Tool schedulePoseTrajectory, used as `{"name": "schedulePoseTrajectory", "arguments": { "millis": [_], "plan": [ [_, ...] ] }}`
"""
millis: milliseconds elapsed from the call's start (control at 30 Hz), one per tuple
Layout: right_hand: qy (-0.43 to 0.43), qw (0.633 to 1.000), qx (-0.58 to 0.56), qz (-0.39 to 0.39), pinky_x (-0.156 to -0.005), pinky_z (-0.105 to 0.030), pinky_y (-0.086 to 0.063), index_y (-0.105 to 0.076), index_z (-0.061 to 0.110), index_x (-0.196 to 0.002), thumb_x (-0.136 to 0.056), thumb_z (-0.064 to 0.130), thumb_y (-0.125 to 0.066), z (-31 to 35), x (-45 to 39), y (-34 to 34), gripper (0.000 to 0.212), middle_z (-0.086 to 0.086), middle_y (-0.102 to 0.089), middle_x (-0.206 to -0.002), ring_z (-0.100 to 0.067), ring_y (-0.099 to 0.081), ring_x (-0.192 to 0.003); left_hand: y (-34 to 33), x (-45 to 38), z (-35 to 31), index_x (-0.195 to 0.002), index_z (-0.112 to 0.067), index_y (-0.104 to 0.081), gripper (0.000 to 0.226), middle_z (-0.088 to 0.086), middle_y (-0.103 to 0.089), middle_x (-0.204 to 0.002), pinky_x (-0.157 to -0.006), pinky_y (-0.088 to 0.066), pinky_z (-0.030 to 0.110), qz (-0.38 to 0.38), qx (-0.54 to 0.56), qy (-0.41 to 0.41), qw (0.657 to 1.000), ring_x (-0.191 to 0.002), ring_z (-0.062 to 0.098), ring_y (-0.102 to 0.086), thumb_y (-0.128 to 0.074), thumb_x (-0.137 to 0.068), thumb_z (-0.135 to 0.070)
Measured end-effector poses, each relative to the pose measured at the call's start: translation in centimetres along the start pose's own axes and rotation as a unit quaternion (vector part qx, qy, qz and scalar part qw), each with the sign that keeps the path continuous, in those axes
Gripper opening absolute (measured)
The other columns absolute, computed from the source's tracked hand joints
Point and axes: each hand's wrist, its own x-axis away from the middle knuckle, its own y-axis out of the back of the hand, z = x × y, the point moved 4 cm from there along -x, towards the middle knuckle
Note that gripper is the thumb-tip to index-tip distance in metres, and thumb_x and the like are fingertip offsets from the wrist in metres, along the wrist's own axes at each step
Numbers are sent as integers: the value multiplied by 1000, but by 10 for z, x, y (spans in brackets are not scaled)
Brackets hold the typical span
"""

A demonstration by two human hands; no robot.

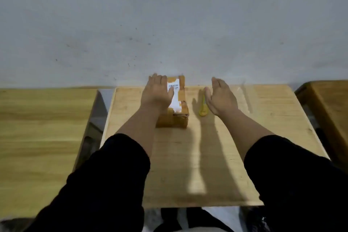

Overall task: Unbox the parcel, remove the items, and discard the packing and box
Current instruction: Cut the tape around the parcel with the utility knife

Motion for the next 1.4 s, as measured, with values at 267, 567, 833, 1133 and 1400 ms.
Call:
{"name": "schedulePoseTrajectory", "arguments": {
  "millis": [267, 567, 833, 1133, 1400],
  "plan": [
    [-54, 996, 7, 66, -101, -41, -37, -16, 15, -147, -94, 40, -42, -43, -18, -75, 64, -15, -33, -144, -31, -34, -130, -76, 9, 27, -146, -8, -17, 57, 14, -11, -158, -120, -9, 44, 57, 8, 60, 997, -146, 29, -1, -35, -97, -32],
    [-96, 991, -74, 62, -85, -37, -44, -22, 28, -145, -91, 29, -51, -61, -38, -112, 61, -16, -39, -119, -30, -46, -100, -96, 7, 38, -148, -13, -14, 58, 11, -8, -159, -120, -4, 42, 54, -25, 80, 995, -147, 26, 2, -29, -98, -37],
    [-20, 991, -129, 28, -76, -39, -44, -15, 24, -148, -96, 15, -37, -48, -34, -100, 57, -21, -53, -112, -36, -57, -91, -87, 3, 39, -146, -15, -21, 55, 8, -11, -158, -120, -4, 43, 31, 5, 107, 994, -147, 24, 1, -34, -97, -36],
    [18, 961, -269, 59, -88, -23, -37, -24, 18, -146, -95, 23, -45, 3, -48, -101, 55, -9, -55, -133, -23, -54, -114, -76, -5, 59, -148, -23, -13, 56, 10, -1, -159, -117, -16, 49, 26, 40, 180, 982, -146, 29, -4, -30, -98, -44],
    [-3, 965, -252, 75, -80, -23, -36, -27, 17, -145, -96, 25, -44, 14, -49, -110, 52, -13, -62, -117, -28, -57, -104, -91, -7, 65, -147, -29, -8, 59, 14, -36, -140, -89, -41, 35, 31, 165, 229, 959, -119, 29, -46, -37, -96, -40]
  ]
}}
